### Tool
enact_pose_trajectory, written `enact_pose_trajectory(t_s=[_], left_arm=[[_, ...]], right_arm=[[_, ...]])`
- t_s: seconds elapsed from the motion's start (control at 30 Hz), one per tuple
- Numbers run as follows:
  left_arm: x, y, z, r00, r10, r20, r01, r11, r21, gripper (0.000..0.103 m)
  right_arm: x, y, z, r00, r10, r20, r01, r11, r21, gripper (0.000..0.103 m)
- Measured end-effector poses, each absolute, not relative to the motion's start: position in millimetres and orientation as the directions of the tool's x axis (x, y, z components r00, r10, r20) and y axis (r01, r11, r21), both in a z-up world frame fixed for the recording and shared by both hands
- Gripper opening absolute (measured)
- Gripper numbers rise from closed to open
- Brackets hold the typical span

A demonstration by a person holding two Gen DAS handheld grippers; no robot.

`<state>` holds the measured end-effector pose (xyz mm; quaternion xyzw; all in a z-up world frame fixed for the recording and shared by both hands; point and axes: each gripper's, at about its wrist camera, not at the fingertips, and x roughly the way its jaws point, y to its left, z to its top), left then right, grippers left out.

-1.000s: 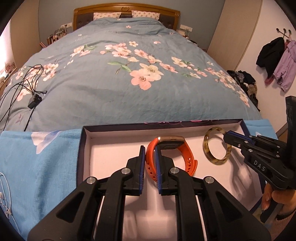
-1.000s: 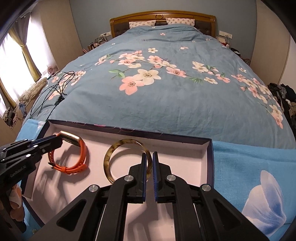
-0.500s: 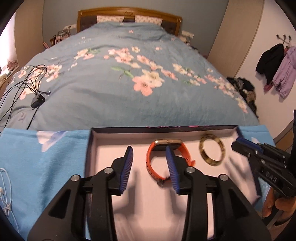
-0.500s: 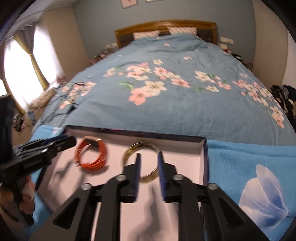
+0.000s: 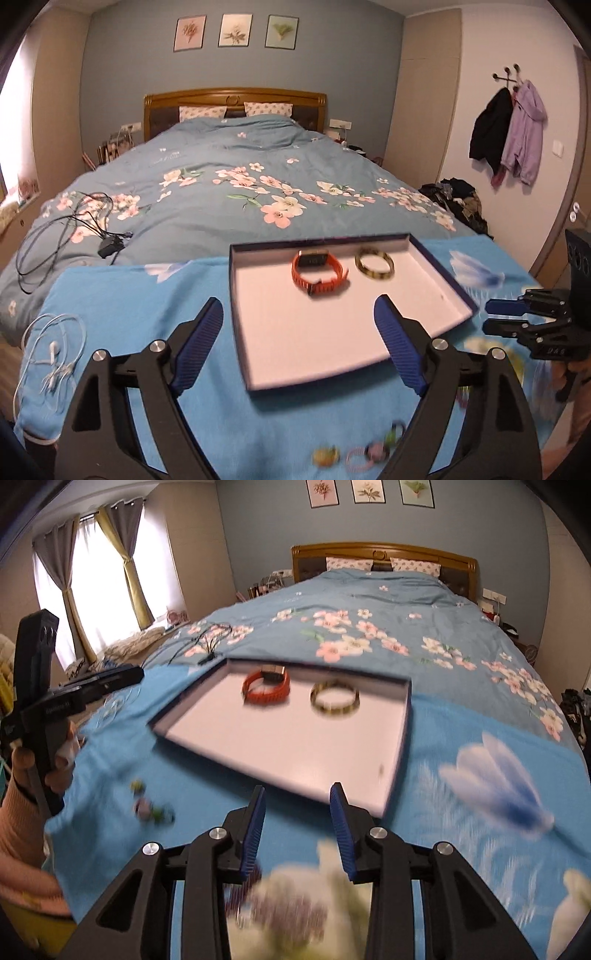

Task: Organize jewelry
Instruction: 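Grasp the purple beaded bracelet with the right tool and lift it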

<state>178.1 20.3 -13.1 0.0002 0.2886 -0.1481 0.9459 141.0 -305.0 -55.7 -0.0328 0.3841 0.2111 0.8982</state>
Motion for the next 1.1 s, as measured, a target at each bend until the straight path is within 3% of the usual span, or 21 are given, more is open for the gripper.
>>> enact_pose_trajectory(t_s=[0.57,0.77,0.97,1.1], left_arm=[[97.4,0.4,-45.5,0.772,-0.287,-0.566,0.339,0.941,-0.015,0.083],[98.3,-3.7,-51.8,0.754,-0.299,-0.585,0.351,0.936,-0.025,0.083],[97.7,-5.6,-53.2,0.746,-0.315,-0.586,0.362,0.931,-0.039,0.084],[99.1,-6.9,-54.4,0.737,-0.329,-0.591,0.372,0.927,-0.051,0.084]], right_arm=[[92.5,-266.7,-92.6,0.583,0.308,-0.752,-0.47,0.883,-0.002,0.032],[94.0,-262.7,-93.1,0.588,0.294,-0.754,-0.464,0.886,-0.016,0.025],[73.2,-257.9,-88.6,0.555,0.348,-0.756,-0.518,0.855,0.012,0.024],[62.0,-246.1,-99.4,0.536,0.298,-0.79,-0.543,0.838,-0.052,0.018]])
